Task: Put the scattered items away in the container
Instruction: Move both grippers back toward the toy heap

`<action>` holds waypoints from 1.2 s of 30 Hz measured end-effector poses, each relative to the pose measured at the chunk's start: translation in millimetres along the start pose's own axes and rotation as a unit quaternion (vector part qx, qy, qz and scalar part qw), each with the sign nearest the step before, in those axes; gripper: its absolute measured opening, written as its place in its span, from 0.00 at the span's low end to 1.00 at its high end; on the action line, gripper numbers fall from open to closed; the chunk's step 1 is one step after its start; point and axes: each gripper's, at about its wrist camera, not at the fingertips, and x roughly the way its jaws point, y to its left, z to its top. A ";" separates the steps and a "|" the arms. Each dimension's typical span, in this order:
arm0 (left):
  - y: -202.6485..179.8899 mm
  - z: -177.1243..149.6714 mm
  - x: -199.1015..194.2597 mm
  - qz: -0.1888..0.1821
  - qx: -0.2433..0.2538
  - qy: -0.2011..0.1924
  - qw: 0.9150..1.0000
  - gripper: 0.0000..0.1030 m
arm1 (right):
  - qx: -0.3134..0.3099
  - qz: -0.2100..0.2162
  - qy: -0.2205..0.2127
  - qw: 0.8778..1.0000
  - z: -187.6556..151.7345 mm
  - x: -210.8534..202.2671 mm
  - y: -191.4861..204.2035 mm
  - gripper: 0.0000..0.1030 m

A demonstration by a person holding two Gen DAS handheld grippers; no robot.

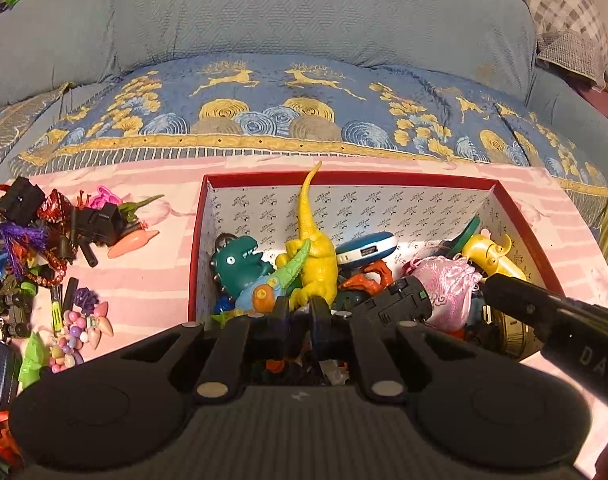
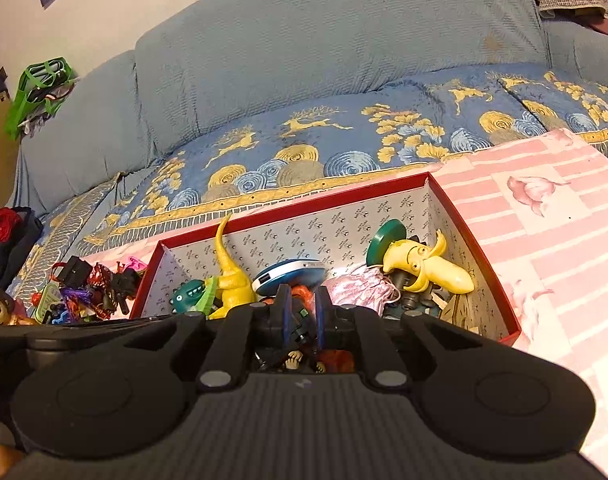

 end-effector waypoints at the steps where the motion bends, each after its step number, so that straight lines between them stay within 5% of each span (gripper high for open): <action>1: 1.7 -0.7 -2.7 -0.002 -0.005 -0.003 1.000 0.25 | -0.002 0.000 0.001 1.000 -0.5 -0.6 1.0 0.13; 7: 22.8 -2.6 -35.3 -0.024 -0.036 -0.058 0.997 0.50 | -0.013 0.007 0.002 1.000 -2.7 -2.8 14.2 0.17; 14: 107.7 -17.8 -70.0 -0.005 -0.152 -0.116 0.981 0.53 | -0.050 0.061 -0.013 0.997 -7.7 -6.9 56.7 0.17; 19: 188.1 -33.1 -64.6 0.090 -0.234 -0.108 0.962 0.51 | -0.112 0.114 -0.014 0.987 -14.5 0.7 105.7 0.17; 22: 231.4 -46.0 -59.5 0.097 -0.284 -0.102 0.948 0.50 | -0.138 0.133 -0.001 0.982 -20.4 16.3 136.0 0.17; 36: 292.5 -69.4 -37.1 0.117 -0.302 -0.071 0.944 0.50 | -0.215 0.173 0.076 0.958 -56.1 135.4 250.4 0.16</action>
